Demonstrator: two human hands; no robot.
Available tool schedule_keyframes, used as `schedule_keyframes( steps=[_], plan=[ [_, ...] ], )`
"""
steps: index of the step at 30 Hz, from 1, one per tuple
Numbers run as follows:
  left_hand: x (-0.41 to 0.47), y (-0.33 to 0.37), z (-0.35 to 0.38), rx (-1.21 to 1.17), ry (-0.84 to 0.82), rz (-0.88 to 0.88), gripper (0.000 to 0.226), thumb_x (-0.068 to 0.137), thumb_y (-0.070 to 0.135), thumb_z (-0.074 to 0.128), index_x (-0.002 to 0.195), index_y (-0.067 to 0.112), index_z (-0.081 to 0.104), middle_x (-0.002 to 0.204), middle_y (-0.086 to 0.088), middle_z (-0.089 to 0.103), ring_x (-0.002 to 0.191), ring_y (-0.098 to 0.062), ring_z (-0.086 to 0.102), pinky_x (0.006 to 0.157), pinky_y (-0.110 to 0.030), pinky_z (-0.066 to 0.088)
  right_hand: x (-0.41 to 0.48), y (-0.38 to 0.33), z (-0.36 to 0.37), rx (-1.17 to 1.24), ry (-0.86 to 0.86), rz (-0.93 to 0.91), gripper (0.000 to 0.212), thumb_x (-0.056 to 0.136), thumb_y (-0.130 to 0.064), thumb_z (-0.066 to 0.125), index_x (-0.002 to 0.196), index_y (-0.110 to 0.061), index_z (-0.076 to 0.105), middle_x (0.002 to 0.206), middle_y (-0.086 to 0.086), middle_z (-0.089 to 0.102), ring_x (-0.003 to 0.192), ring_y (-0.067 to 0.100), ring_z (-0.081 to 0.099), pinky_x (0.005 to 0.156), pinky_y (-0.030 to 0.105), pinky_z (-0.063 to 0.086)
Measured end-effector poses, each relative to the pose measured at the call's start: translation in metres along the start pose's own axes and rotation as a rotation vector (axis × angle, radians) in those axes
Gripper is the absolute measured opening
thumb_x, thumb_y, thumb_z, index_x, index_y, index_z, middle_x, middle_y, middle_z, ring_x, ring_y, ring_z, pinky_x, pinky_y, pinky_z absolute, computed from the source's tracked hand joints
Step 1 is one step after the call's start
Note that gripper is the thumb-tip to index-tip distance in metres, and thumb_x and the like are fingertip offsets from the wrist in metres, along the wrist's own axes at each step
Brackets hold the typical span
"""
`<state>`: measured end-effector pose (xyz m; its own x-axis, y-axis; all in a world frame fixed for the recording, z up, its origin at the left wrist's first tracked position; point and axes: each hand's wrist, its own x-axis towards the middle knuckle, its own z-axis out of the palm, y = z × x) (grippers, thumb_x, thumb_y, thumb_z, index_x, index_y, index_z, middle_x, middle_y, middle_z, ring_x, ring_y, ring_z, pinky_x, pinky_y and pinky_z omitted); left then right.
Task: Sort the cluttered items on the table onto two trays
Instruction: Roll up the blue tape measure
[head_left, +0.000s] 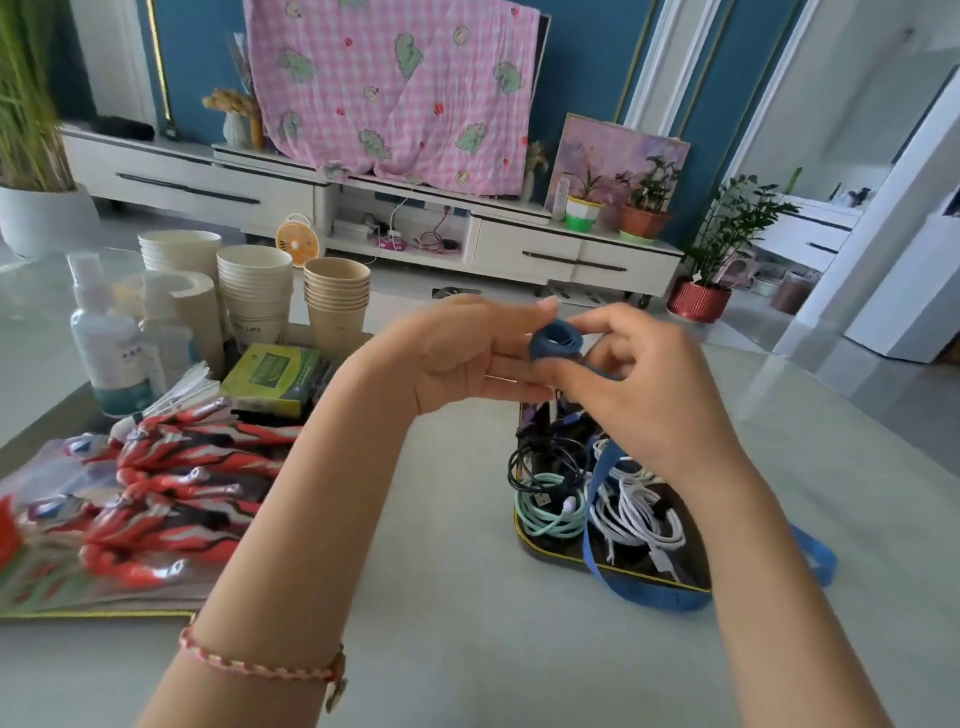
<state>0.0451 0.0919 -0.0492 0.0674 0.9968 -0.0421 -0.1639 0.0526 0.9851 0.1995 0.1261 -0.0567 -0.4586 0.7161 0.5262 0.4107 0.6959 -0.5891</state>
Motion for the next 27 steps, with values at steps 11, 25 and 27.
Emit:
schedule_keyframes(
  steps=[11, 25, 27],
  plan=[
    [0.016, -0.009, -0.001, -0.047, 0.06, -0.007, 0.012, 0.09, 0.011, 0.054, 0.088, 0.003, 0.063, 0.085, -0.014, 0.069, 0.065, -0.018, 0.067, 0.075, -0.032, 0.058, 0.013, 0.005, 0.014, -0.018, -0.052, 0.064, 0.026, 0.081, -0.023, 0.069, 0.105, -0.026, 0.06, 0.049, -0.004, 0.054, 0.044, 0.003, 0.049, 0.048, 0.014, 0.037],
    [0.001, 0.001, -0.015, 0.132, -0.014, -0.013, 0.048, 0.093, 0.043, 0.042, 0.111, 0.003, 0.062, 0.089, -0.01, 0.069, 0.082, -0.022, 0.068, 0.076, -0.037, 0.058, 0.01, -0.003, 0.017, -0.13, 0.117, 0.161, 0.034, 0.072, -0.052, 0.071, 0.076, -0.02, 0.059, 0.05, -0.007, 0.053, 0.047, 0.008, 0.051, 0.048, 0.027, 0.038],
    [0.003, -0.001, -0.006, 0.094, 0.008, 0.005, 0.042, 0.094, 0.041, 0.045, 0.106, 0.006, 0.063, 0.089, -0.011, 0.067, 0.078, -0.021, 0.067, 0.076, -0.039, 0.058, 0.009, -0.005, 0.019, -0.171, 0.197, 0.153, 0.04, 0.073, -0.054, 0.069, 0.073, -0.016, 0.054, 0.053, -0.006, 0.054, 0.051, 0.016, 0.053, 0.048, 0.029, 0.039]
  ],
)
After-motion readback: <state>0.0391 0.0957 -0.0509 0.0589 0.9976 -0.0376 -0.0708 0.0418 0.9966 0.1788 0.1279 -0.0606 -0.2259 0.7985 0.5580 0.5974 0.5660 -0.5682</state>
